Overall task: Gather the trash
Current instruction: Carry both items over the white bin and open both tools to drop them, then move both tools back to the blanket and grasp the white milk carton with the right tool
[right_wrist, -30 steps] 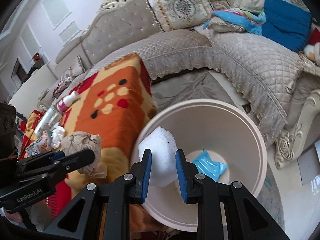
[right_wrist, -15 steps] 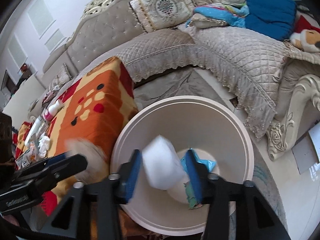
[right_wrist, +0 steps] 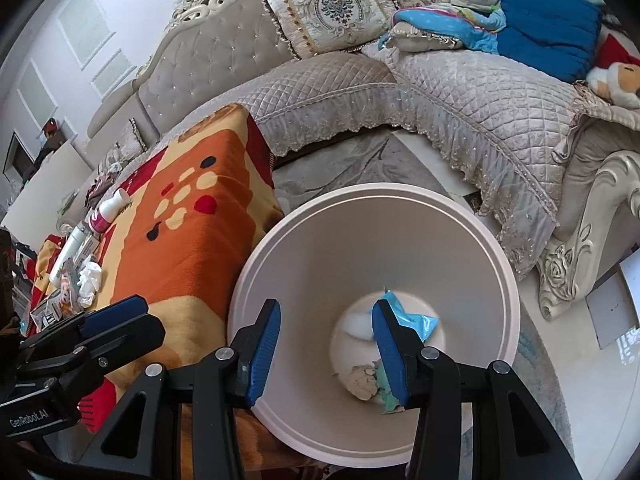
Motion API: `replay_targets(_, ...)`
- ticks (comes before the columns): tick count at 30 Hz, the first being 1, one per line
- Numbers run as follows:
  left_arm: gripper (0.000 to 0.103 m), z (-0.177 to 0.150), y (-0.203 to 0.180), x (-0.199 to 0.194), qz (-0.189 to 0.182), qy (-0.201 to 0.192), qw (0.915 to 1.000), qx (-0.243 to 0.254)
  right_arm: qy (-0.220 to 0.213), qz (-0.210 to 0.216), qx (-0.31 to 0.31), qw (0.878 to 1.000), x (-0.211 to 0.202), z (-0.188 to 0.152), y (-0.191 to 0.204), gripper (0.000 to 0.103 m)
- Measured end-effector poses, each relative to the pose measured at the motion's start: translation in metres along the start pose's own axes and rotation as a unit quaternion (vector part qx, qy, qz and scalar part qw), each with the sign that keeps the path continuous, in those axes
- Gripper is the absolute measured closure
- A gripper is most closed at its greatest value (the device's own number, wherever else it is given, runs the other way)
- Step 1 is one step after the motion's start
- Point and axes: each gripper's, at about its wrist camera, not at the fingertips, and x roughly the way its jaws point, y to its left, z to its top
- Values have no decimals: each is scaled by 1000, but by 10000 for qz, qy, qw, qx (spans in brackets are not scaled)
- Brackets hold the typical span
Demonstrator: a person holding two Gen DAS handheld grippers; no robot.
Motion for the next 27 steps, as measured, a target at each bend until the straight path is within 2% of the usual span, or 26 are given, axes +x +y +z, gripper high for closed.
replay_targets(6,46,-8,11,-17,130,-108,9998,-39,-7,-24,-161,9999,-2,0,15,57)
replay_targets(13,46,-30,42,-50,426,-227,9985,-272,59,233,-393,9989,-3,-2,51,56)
replay_targets(22,46,-60,99,-107,698,-352,9947,-669,193,796,-952,9921,5,-10,129,56)
replay_targets(27,46,-80,141,-143,1036,-427,9892,-949,373,1162,-1236,9848,16,-19,174,56)
